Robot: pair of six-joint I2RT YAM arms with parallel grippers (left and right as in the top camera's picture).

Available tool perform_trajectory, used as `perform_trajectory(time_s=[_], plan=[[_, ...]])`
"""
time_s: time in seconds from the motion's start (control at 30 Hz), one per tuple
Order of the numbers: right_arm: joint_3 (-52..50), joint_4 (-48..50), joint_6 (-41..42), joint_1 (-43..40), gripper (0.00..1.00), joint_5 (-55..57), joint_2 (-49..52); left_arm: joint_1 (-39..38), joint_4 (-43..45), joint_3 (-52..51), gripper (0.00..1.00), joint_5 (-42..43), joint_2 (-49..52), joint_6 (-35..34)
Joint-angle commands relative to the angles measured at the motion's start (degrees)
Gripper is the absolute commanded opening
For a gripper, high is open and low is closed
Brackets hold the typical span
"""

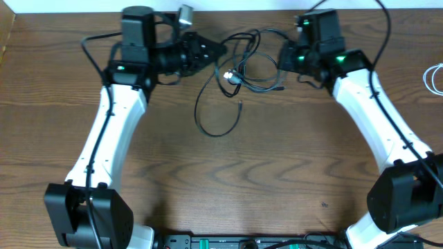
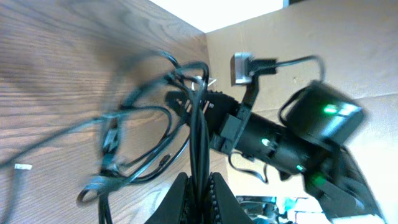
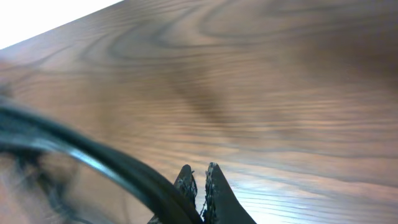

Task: Untangle cables
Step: 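Pull the grippers apart left and right, stretching the black cables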

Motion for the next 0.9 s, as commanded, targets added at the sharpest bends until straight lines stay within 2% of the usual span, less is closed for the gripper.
perform_trajectory(time_s=[0.0, 0.33, 0.67, 0.73, 0.87], plan=[[-3.3, -1.46, -0.26, -5.16, 0.01, 3.17, 0.07, 5.55, -0.5, 0.0, 0.08, 4.17, 0.15, 0.81], [-14.71, 0.81, -1.09, -14.64, 0.01, -2.03, 0.07, 18.32, -0.81, 0.0, 0.08, 3.89, -0.09, 1.07], [-19.32, -0.11, -3.32, -16.39, 0.01, -4.63, 0.07, 26.08, -0.76, 0.0, 0.08, 2.36, -0.07, 1.07], [-20.11, -0.17, -5.7, -16.06, 0.01, -7.48, 0.07, 26.29, -0.79, 0.0, 0.07, 2.36, -0.07, 1.07], [-20.44, 1.4, -16.87, -14.25, 0.04, -17.49, 0.07, 24.55, -0.96, 0.0, 0.08, 2.38, -0.07, 1.07]])
